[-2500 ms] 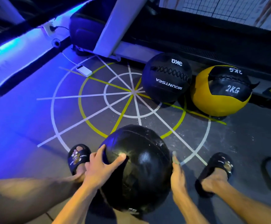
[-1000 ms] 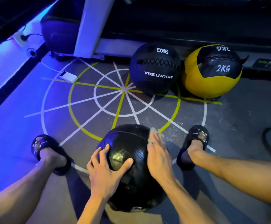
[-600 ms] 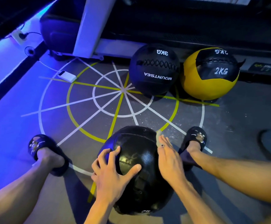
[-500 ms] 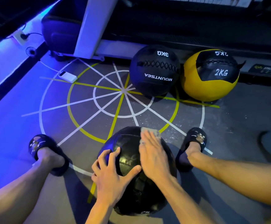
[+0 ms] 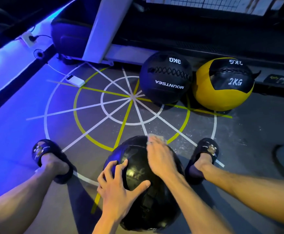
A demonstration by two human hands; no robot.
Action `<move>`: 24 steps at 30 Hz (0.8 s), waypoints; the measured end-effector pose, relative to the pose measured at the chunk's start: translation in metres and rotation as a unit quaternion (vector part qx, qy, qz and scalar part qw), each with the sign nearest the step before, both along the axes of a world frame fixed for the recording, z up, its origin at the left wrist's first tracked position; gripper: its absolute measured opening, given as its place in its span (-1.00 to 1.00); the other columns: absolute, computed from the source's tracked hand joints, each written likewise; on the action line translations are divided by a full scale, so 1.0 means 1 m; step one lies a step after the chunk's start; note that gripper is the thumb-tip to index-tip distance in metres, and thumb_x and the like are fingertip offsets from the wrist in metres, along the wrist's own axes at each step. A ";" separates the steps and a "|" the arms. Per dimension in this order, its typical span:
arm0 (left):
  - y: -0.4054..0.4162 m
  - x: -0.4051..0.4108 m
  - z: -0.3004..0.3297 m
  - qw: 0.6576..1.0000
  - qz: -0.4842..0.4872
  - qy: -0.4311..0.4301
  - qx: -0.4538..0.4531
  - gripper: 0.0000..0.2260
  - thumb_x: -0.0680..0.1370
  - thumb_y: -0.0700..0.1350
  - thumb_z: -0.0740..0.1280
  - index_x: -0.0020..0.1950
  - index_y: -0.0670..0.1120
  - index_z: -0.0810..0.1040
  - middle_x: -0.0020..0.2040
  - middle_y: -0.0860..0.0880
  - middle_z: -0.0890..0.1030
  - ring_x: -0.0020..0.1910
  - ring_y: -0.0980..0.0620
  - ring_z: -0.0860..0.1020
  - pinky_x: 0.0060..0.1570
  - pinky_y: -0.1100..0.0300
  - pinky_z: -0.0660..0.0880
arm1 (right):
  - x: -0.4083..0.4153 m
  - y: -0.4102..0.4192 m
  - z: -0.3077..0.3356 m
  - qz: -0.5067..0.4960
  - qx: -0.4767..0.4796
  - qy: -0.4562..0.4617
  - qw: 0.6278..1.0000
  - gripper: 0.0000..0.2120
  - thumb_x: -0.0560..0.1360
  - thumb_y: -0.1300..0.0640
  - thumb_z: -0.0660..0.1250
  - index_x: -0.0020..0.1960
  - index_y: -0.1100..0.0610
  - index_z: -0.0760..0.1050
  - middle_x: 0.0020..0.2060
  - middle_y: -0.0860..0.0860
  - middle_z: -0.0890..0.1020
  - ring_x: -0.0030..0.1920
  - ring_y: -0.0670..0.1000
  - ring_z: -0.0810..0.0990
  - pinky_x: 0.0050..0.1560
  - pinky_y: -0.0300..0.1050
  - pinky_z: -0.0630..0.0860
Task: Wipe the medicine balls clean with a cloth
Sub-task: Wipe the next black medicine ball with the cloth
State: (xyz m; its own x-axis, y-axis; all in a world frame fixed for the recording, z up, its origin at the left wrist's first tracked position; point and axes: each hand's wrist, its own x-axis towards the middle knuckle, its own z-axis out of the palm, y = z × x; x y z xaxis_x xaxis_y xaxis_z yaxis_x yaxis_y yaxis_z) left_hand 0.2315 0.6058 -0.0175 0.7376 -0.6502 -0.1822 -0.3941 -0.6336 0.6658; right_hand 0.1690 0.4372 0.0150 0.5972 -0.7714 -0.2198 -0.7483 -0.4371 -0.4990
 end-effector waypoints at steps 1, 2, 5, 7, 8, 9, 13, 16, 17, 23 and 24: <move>0.001 0.001 0.000 1.000 -0.001 -0.003 -0.002 -0.02 0.11 0.75 0.15 0.42 0.29 0.38 0.45 0.21 0.21 0.44 -0.02 0.14 0.38 -0.21 0.30 | 0.017 0.006 0.004 0.060 -0.008 -0.005 0.998 -0.62 0.69 0.06 -0.06 0.36 0.13 0.39 0.35 0.06 0.47 0.41 0.07 0.40 0.42 -0.01 0.30; 0.002 0.002 -0.001 1.000 -0.001 -0.006 -0.003 -0.02 0.11 0.75 0.14 0.42 0.29 0.39 0.46 0.20 0.22 0.44 -0.02 0.14 0.38 -0.20 0.30 | 0.027 0.012 0.006 0.118 -0.015 -0.005 0.993 -0.63 0.70 0.07 -0.02 0.40 0.14 0.38 0.39 0.06 0.45 0.44 0.06 0.35 0.47 -0.02 0.24; 0.004 0.004 -0.004 1.000 -0.002 0.000 -0.013 -0.06 0.12 0.73 0.19 0.42 0.34 0.36 0.46 0.23 0.22 0.45 0.02 0.14 0.38 -0.16 0.28 | 0.016 0.001 0.005 0.191 -0.020 -0.008 0.981 -0.57 0.70 0.12 0.00 0.55 0.16 0.26 0.51 0.05 0.37 0.52 0.00 0.26 0.52 -0.14 0.09; 0.005 0.003 -0.007 1.000 -0.011 -0.003 -0.028 -0.14 0.16 0.71 0.21 0.40 0.41 0.34 0.44 0.28 0.21 0.44 0.08 0.13 0.36 -0.09 0.23 | -0.010 -0.021 -0.003 0.139 0.016 -0.013 0.990 -0.54 0.73 0.11 -0.06 0.60 0.13 0.19 0.57 0.03 0.29 0.56 -0.04 0.22 0.53 -0.22 0.04; 0.007 0.004 -0.010 0.999 -0.018 -0.004 -0.035 -0.20 0.21 0.70 0.21 0.40 0.45 0.33 0.44 0.31 0.22 0.43 0.11 0.12 0.36 -0.06 0.20 | -0.024 -0.032 -0.008 0.097 0.037 0.004 0.995 -0.53 0.73 0.08 -0.09 0.62 0.09 0.15 0.59 -0.01 0.25 0.57 -0.04 0.21 0.53 -0.21 0.04; 0.008 0.005 -0.012 0.999 -0.026 0.000 -0.045 -0.27 0.26 0.68 0.20 0.40 0.50 0.33 0.44 0.33 0.22 0.44 0.13 0.13 0.36 -0.04 0.17 | -0.035 -0.041 -0.010 0.062 0.052 0.030 0.996 -0.53 0.74 0.04 -0.10 0.63 0.05 0.14 0.59 -0.05 0.24 0.57 -0.02 0.23 0.53 -0.16 0.08; 0.008 0.007 -0.014 0.996 -0.027 0.038 -0.080 -0.43 0.41 0.55 0.21 0.41 0.53 0.30 0.41 0.41 0.28 0.42 0.19 0.18 0.43 -0.05 0.14 | -0.021 -0.034 -0.010 0.067 0.018 0.013 0.998 -0.64 0.72 0.10 -0.06 0.41 0.08 0.37 0.37 0.02 0.48 0.38 0.07 0.44 0.38 -0.06 0.31; 0.012 0.009 -0.016 0.994 -0.004 0.048 -0.099 -0.42 0.40 0.49 0.30 0.41 0.45 0.34 0.38 0.41 0.34 0.38 0.30 0.18 0.36 -0.01 0.21 | 0.006 0.005 -0.005 0.266 -0.088 -0.012 0.960 -0.64 0.65 0.13 -0.01 0.39 0.14 0.33 0.32 0.06 0.44 0.40 0.07 0.33 0.55 0.09 0.15; 0.015 0.011 -0.017 0.993 0.002 0.054 -0.103 -0.41 0.39 0.48 0.32 0.40 0.42 0.34 0.37 0.42 0.35 0.38 0.31 0.18 0.34 0.00 0.24 | 0.010 0.013 -0.004 0.325 -0.100 -0.007 0.940 -0.55 0.64 0.11 0.00 0.50 0.18 0.28 0.44 0.07 0.39 0.51 0.07 0.25 0.62 0.06 -0.01; 0.015 0.008 -0.017 0.994 -0.021 0.039 -0.095 -0.43 0.37 0.56 0.29 0.34 0.44 0.40 0.41 0.44 0.32 0.43 0.24 0.20 0.33 0.07 0.17 | 0.003 -0.044 -0.012 0.195 -0.013 0.016 0.981 -0.59 0.72 0.10 -0.04 0.50 0.13 0.34 0.45 0.03 0.45 0.47 0.07 0.38 0.50 0.01 0.26; 0.013 0.006 -0.017 0.995 -0.032 0.032 -0.092 -0.44 0.38 0.56 0.28 0.34 0.45 0.39 0.41 0.45 0.31 0.45 0.22 0.20 0.33 0.07 0.16 | 0.002 -0.047 -0.012 0.154 0.006 0.033 0.987 -0.59 0.73 0.07 -0.05 0.50 0.11 0.35 0.45 0.01 0.46 0.47 0.05 0.39 0.49 0.01 0.28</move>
